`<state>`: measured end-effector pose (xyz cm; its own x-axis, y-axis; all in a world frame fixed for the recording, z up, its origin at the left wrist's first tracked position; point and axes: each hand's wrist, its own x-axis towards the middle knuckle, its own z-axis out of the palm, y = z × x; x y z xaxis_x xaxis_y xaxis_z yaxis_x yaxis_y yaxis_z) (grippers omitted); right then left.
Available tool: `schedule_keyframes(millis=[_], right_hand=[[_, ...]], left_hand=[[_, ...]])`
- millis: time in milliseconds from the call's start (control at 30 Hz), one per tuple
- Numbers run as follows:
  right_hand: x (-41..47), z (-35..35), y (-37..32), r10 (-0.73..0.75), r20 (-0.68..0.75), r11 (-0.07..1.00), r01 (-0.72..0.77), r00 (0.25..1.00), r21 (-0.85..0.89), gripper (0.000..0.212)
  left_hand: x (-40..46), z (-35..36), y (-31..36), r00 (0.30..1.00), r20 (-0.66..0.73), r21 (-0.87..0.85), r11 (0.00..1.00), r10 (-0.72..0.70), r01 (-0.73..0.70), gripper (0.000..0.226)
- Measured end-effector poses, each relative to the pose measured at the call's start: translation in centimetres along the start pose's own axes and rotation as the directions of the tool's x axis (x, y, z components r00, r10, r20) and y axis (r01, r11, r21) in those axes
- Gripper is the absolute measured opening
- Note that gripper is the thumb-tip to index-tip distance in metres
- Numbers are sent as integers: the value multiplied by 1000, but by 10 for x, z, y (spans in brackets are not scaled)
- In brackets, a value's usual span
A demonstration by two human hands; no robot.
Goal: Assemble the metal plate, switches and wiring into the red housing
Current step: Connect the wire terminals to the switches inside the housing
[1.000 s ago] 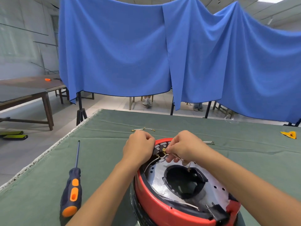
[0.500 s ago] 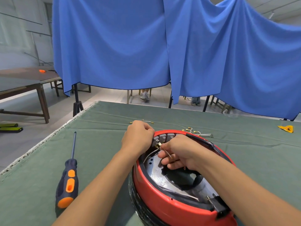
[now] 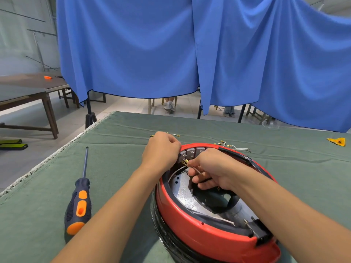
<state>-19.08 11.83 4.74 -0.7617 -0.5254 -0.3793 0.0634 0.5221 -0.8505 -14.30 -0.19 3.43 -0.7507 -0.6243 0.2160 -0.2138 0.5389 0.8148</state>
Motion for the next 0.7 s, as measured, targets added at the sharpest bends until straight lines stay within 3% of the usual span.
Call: schedule_keyframes(millis=[700], right_hand=[[0,1,-2,-9,-22,1000,9,1000,22,15]], left_hand=[[-1,0,2,1000,9,17,1000,6,-6,26]])
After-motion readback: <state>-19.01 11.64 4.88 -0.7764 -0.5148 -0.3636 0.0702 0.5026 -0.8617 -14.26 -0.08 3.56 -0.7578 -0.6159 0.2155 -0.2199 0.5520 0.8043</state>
